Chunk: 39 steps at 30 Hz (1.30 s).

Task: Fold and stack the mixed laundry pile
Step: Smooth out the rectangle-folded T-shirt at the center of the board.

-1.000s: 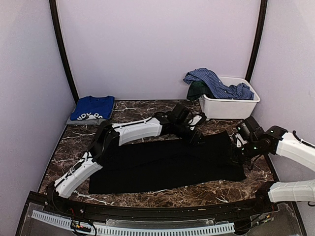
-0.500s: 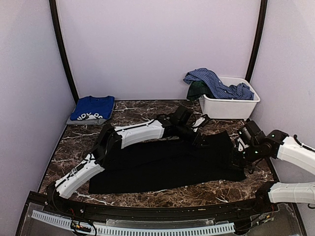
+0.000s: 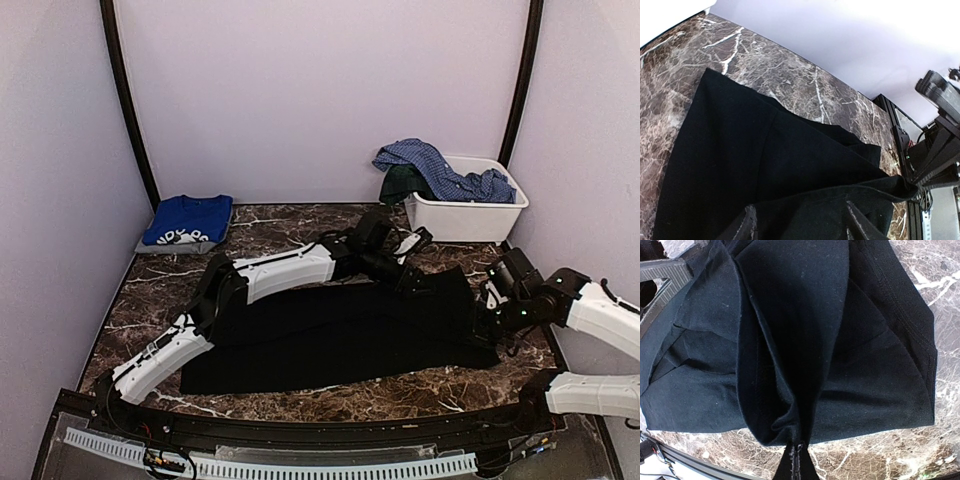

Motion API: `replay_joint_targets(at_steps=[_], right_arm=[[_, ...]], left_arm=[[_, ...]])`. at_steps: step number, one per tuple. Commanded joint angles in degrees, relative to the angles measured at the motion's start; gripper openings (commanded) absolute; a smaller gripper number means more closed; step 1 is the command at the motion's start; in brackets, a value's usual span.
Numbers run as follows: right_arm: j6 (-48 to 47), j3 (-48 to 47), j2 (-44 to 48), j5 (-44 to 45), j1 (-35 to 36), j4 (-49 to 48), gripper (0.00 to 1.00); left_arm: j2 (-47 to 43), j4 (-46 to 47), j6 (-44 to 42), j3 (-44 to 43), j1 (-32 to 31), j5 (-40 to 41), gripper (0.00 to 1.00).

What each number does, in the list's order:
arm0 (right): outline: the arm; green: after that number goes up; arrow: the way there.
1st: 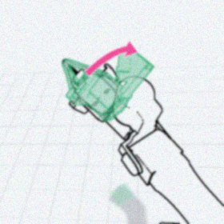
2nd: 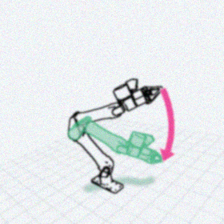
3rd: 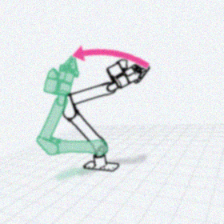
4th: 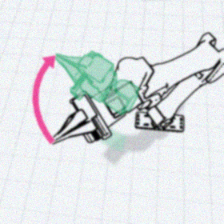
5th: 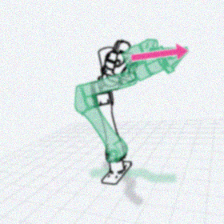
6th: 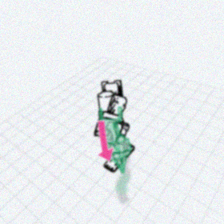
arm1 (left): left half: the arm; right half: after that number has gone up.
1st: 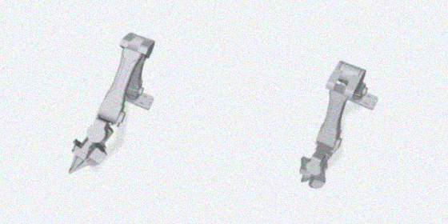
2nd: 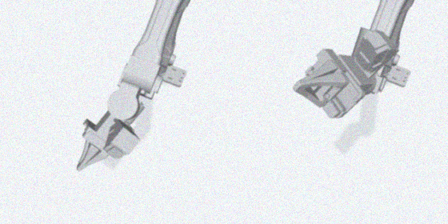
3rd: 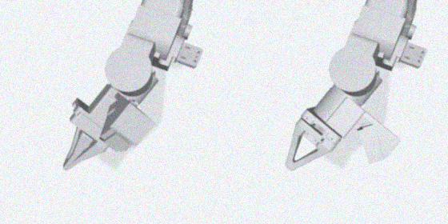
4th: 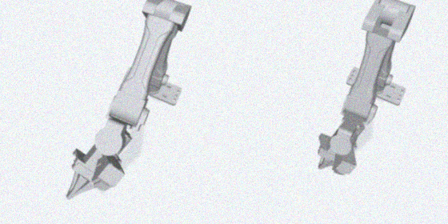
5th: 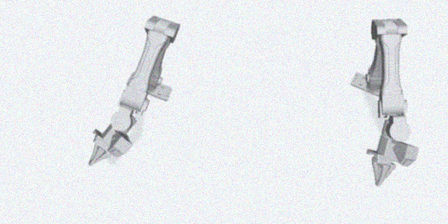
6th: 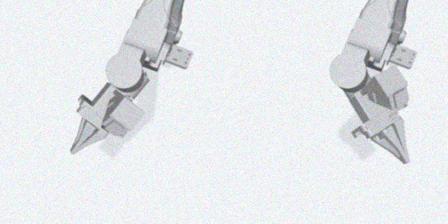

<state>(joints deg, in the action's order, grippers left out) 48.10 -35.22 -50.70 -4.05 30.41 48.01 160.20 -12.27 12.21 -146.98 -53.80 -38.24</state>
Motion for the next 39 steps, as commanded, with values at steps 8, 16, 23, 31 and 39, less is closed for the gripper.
replay_joint_targets(at_steps=[8, 16, 23, 31, 39], right_arm=[[0.9, 1.7, 1.7, -0.2, 0.5, -0.1, 0.00], [1.1, 1.7, 1.9, 0.1, 0.5, 0.0, 0.00], [2.1, 1.4, 3.5, 1.5, 0.6, 1.4, 0.00], [5.0, -0.4, 7.2, 5.4, 0.5, 3.3, 0.00], [5.2, -0.1, 7.4, 4.3, 0.5, 3.3, 0.00]], left_arm=[[2.7, 2.1, 0.2, -3.8, -0.1, 0.8, 0.69], [2.8, 1.0, -1.9, -3.8, -0.7, -3.9, 0.46], [-1.5, 5.6, -2.3, 1.6, -0.6, -6.8, 0.02], [-13.4, 18.4, -4.3, 21.3, -0.8, -5.3, 0.00], [-22.4, 26.8, -9.2, 36.0, -1.4, -4.5, 0.00]])
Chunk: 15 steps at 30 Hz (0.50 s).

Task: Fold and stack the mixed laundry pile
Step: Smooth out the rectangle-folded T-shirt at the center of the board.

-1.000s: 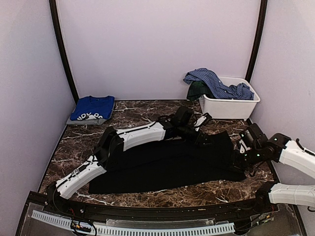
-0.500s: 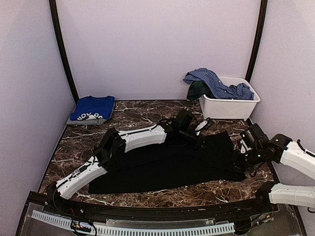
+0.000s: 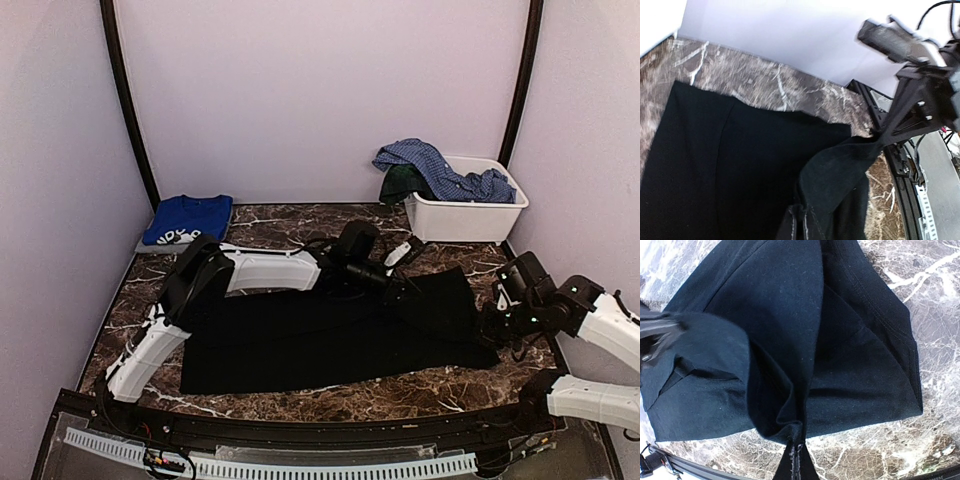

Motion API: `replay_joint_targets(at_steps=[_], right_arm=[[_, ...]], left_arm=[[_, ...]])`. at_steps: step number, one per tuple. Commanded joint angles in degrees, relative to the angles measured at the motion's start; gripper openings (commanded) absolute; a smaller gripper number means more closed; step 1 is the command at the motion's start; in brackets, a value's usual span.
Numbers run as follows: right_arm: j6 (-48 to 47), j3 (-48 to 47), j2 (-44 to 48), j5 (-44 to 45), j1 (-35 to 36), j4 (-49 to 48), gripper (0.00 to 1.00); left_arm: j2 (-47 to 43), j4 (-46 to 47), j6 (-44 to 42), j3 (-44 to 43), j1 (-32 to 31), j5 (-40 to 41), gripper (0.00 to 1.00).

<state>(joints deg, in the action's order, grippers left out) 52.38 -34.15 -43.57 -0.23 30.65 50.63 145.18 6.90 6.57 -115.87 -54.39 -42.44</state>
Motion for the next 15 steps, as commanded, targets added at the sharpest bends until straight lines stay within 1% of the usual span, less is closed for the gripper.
replay_joint_targets(at_steps=[1, 4, 9, 15], right_arm=[[1.1, -1.2, 0.5, 0.6, 0.3, 1.0, 0.00], [2.1, -1.6, 2.3, 1.6, 0.3, 2.5, 0.00], [3.7, -1.5, 4.8, 1.9, 0.4, 3.6, 0.00], [4.3, -1.7, 5.3, 1.8, 0.4, 4.1, 0.00]], left_arm=[[-8.1, 9.1, -3.9, 7.0, -0.9, -0.4, 0.00], [-11.0, 11.0, -6.8, 11.7, -1.4, -0.4, 0.00], [-15.3, 9.3, -13.5, 16.9, -3.6, 1.4, 0.00], [-18.7, 8.9, -16.9, 22.9, -5.7, 4.5, 0.00]])
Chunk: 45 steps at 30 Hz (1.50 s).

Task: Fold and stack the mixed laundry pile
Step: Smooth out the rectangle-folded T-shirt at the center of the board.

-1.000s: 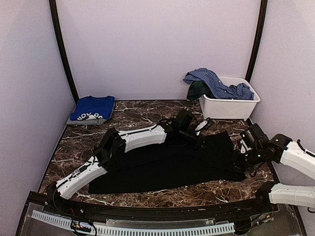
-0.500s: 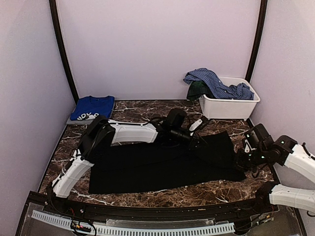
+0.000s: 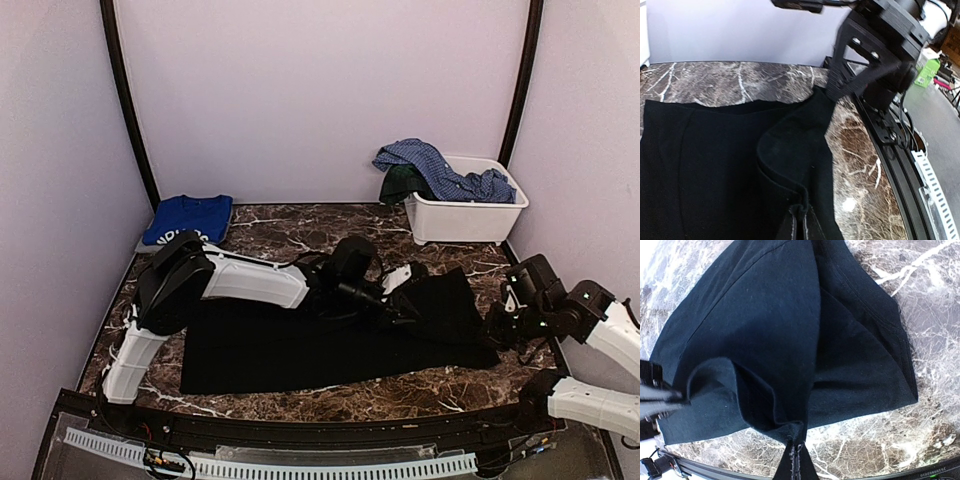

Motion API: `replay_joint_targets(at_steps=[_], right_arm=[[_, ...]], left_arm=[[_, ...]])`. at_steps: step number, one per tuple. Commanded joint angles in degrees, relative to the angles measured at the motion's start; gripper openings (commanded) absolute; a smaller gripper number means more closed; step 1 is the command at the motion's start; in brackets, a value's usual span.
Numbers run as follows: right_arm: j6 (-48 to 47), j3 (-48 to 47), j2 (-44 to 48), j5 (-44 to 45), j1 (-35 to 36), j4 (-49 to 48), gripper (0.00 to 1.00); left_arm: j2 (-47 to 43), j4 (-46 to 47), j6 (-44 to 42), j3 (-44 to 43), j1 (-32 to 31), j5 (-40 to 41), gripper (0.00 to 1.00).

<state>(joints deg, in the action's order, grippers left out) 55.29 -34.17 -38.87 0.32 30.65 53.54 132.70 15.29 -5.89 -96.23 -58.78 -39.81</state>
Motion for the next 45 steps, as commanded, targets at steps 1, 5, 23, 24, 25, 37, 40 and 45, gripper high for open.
replay_joint_targets(at_steps=[1, 5, 23, 24, 25, 37, 40, 45], right_arm=[[1.6, -1.7, 0.8, 1.1, 0.5, 1.4, 0.00], [2.8, -1.0, 2.7, 0.0, 1.0, 1.3, 0.00], [-1.3, -3.1, -7.8, 2.6, 1.7, -7.7, 0.00], [-1.5, -3.2, -9.1, 2.7, 1.7, -8.7, 0.00], [-1.7, -3.4, -10.4, 3.2, 1.7, -9.6, 0.00], [-6.4, -7.1, -19.7, 10.3, -0.2, -15.3, 0.00], [-9.8, -7.7, -22.9, 10.8, -2.2, -17.7, 0.00], [-14.6, -8.6, -27.3, 10.1, -5.1, -21.4, 0.00]], left_arm=[[-6.6, 0.9, -4.6, 4.7, -1.6, 2.4, 0.00], [-8.5, 1.7, -5.4, 8.1, -2.0, 4.4, 0.00], [-10.2, 7.2, -2.0, 14.8, -2.0, 10.4, 0.05], [-10.2, 6.9, -1.7, 14.9, -2.0, 11.2, 0.05], [-10.2, 6.9, -0.8, 15.0, -2.0, 12.8, 0.06], [-10.3, 10.3, 9.8, 17.6, -0.8, 20.6, 0.19], [-10.3, 10.3, 12.9, 17.8, -0.3, 21.7, 0.24], [-10.5, 12.3, 16.1, 19.2, 0.9, 20.1, 0.12]])
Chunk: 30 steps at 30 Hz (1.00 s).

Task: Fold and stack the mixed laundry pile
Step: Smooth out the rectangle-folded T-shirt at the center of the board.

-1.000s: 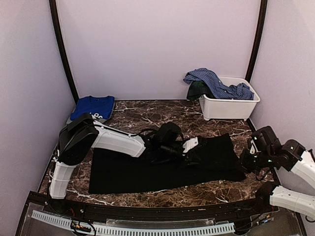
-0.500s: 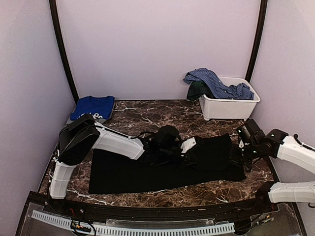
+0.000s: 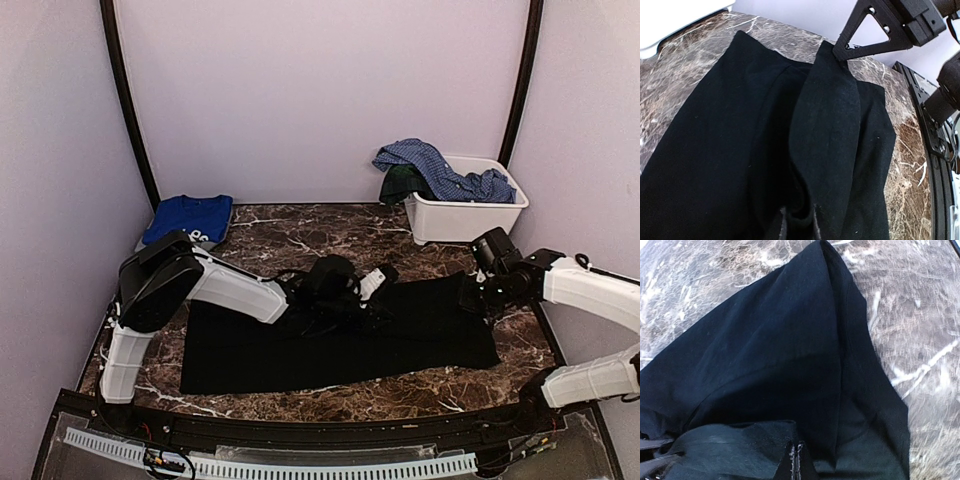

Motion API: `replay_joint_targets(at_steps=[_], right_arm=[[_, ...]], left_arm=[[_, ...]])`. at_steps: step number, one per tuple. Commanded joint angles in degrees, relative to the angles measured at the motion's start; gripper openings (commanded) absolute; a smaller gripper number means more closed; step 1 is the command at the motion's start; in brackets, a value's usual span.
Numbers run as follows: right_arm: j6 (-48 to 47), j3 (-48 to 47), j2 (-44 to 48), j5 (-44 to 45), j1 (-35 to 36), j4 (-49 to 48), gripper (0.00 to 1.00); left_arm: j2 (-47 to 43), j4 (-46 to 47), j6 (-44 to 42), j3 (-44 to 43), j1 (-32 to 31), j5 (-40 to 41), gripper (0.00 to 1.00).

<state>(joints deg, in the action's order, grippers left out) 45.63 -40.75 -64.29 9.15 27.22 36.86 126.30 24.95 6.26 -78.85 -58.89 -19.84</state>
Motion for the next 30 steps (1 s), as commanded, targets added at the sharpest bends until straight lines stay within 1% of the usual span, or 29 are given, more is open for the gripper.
replay_joint_targets(at_steps=[1, 2, 4, 8, 9, 10, 12, 13, 14, 15, 16, 17, 18, 19, 21, 23, 26, 28, 30], right_arm=[[-5.8, -2.2, -2.4, 0.9, -2.0, -5.8, 0.00], [-6.5, -2.4, -3.1, 0.5, -2.4, -6.9, 0.00], [-7.8, -3.3, -5.1, 0.0, -3.1, -8.3, 0.00], [-11.5, -4.9, -11.5, -0.5, -3.4, -10.6, 0.00], [-12.3, -5.4, -13.3, -0.7, -3.6, -10.8, 0.00], [-13.0, -6.2, -14.8, -0.8, -3.9, -10.5, 0.06], [-13.8, -8.4, -17.1, -0.8, -4.0, -9.0, 0.32], [-13.8, -9.3, -17.2, -0.7, -4.0, -8.0, 0.42], [-13.7, -9.9, -16.4, -0.9, -4.0, -7.2, 0.48], [-13.8, -10.1, -14.9, -1.3, -3.9, -6.8, 0.52], [-13.7, -10.1, -12.7, -1.7, -3.7, -6.1, 0.59], [-13.8, -9.8, -10.5, -2.3, -3.6, -5.7, 0.64], [-13.9, -9.5, -8.3, -3.4, -3.3, -5.3, 0.66], [-13.9, -9.3, -6.5, -5.5, -3.0, -4.7, 0.66], [-13.1, -8.4, -3.6, -9.6, -1.7, -3.7, 0.66], [-10.9, -6.9, -2.1, -12.1, 0.0, -1.7, 0.66], [-6.8, -3.4, 0.7, -12.8, 2.7, -0.5, 0.65], [-4.3, 0.3, 2.1, -14.1, 3.3, -2.4, 0.64], [-2.4, 3.3, 1.6, -14.5, 3.4, -4.7, 0.64]], left_arm=[[-4.1, 2.7, 4.2, 2.0, 1.0, 0.4, 0.10], [-4.1, 2.3, 4.4, 2.0, 1.1, 0.7, 0.09], [-4.1, 1.2, 4.9, 1.9, 1.2, 1.9, 0.15], [-5.3, -3.3, 6.7, 1.8, 2.2, 4.8, 0.30], [-5.8, -5.9, 7.9, 1.9, 2.6, 7.2, 0.35], [-7.1, -7.5, 9.8, 2.0, 3.5, 8.3, 0.36], [-9.7, -11.7, 13.7, 2.7, 5.7, 10.1, 0.40], [-10.8, -14.2, 15.1, 3.8, 6.4, 10.8, 0.41], [-13.0, -15.2, 17.0, 4.4, 7.7, 11.0, 0.42], [-14.2, -17.8, 17.6, 5.8, 8.5, 11.9, 0.45], [-16.2, -19.2, 18.0, 6.2, 8.7, 12.4, 0.48], [-17.1, -22.2, 18.0, 6.7, 8.8, 13.2, 0.48], [-18.5, -23.5, 18.3, 6.9, 8.9, 13.6, 0.50], [-19.1, -26.8, 18.7, 6.9, 9.1, 14.2, 0.51], [-20.1, -30.2, 20.9, 7.1, 9.7, 13.4, 0.54], [-20.7, -32.2, 23.9, 8.0, 10.4, 12.9, 0.53], [-21.4, -35.0, 28.2, 9.6, 10.8, 11.7, 0.50], [-22.3, -36.0, 31.6, 12.2, 10.8, 11.4, 0.48], [-23.4, -36.0, 34.6, 15.4, 10.9, 12.0, 0.47]])
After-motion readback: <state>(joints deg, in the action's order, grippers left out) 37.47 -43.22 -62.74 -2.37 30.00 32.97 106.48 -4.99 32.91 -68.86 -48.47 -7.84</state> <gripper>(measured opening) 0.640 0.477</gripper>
